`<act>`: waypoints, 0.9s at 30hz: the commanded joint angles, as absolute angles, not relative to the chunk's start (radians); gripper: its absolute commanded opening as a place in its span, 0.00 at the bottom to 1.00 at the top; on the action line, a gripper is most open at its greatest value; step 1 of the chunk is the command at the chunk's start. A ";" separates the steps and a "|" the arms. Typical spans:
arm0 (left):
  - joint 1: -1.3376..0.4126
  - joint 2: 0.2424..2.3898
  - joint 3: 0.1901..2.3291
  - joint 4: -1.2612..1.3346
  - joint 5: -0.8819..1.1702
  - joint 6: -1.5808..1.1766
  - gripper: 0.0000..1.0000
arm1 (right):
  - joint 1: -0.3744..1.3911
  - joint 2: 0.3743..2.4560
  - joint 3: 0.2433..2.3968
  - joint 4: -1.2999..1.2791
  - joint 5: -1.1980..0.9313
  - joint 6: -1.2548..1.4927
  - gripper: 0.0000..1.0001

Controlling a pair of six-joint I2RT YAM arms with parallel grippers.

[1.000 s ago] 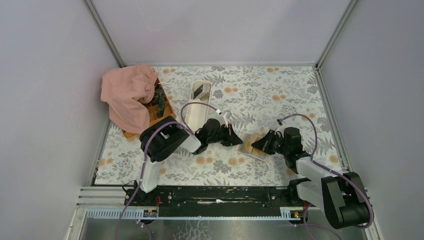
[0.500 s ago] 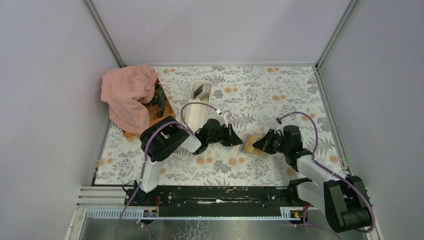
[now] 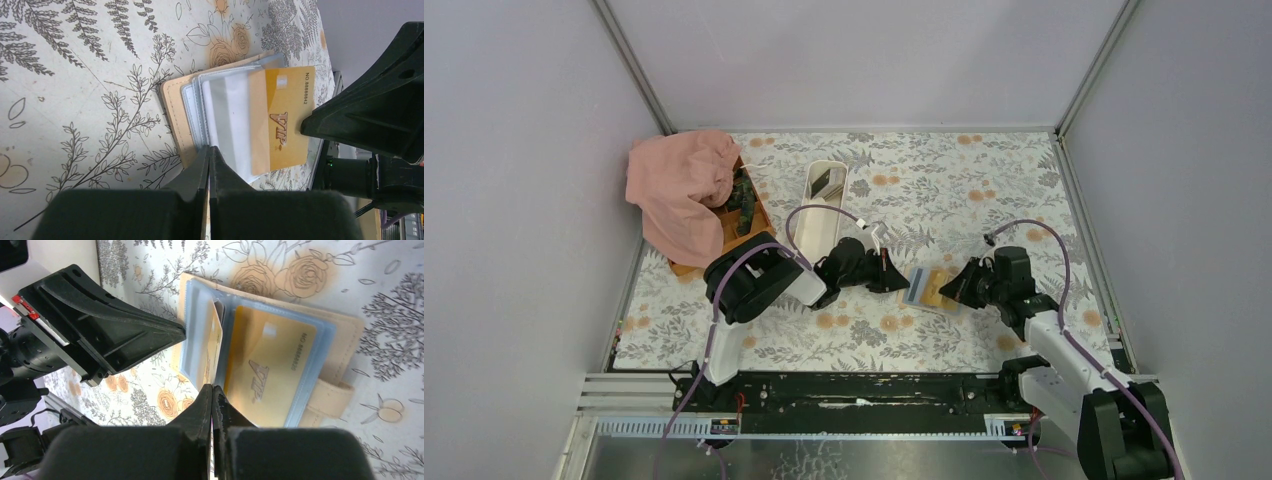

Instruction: Take the credit cards out of the card holder

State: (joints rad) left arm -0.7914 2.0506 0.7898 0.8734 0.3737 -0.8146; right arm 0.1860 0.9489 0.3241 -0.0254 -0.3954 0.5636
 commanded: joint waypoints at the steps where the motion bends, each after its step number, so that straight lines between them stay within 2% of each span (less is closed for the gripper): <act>1: -0.801 2.079 0.777 0.798 0.350 -0.797 0.00 | 0.171 0.874 0.371 -0.120 -0.304 0.548 0.00; 4: -0.801 2.040 0.765 0.778 0.292 -0.806 0.01 | 0.169 0.782 0.379 -0.138 -0.268 0.537 0.00; 8: -0.802 1.932 0.759 0.751 0.262 -0.784 0.14 | 0.169 0.648 0.380 -0.120 -0.261 0.495 0.00; 11: -0.805 1.835 0.821 0.657 0.320 -0.735 0.25 | 0.168 0.574 0.388 -0.109 -0.265 0.476 0.00; 12: -0.808 1.797 0.839 0.629 0.328 -0.721 0.36 | 0.168 0.553 0.393 -0.102 -0.274 0.471 0.00; 13: -0.809 1.755 0.848 0.611 0.334 -0.716 0.57 | 0.168 0.529 0.395 -0.091 -0.290 0.470 0.00; 15: -0.805 1.674 0.854 0.613 0.352 -0.718 0.90 | 0.168 0.489 0.401 -0.051 -0.331 0.469 0.00; 16: -0.797 1.651 0.857 0.629 0.380 -0.723 0.99 | 0.168 0.473 0.405 -0.032 -0.354 0.471 0.00; 21: -0.743 1.637 0.846 0.900 0.597 -0.873 1.00 | 0.168 0.444 0.427 0.062 -0.522 0.492 0.00; 27: -0.741 1.676 0.839 1.041 0.684 -0.929 0.92 | 0.169 0.425 0.428 0.145 -0.702 0.530 0.00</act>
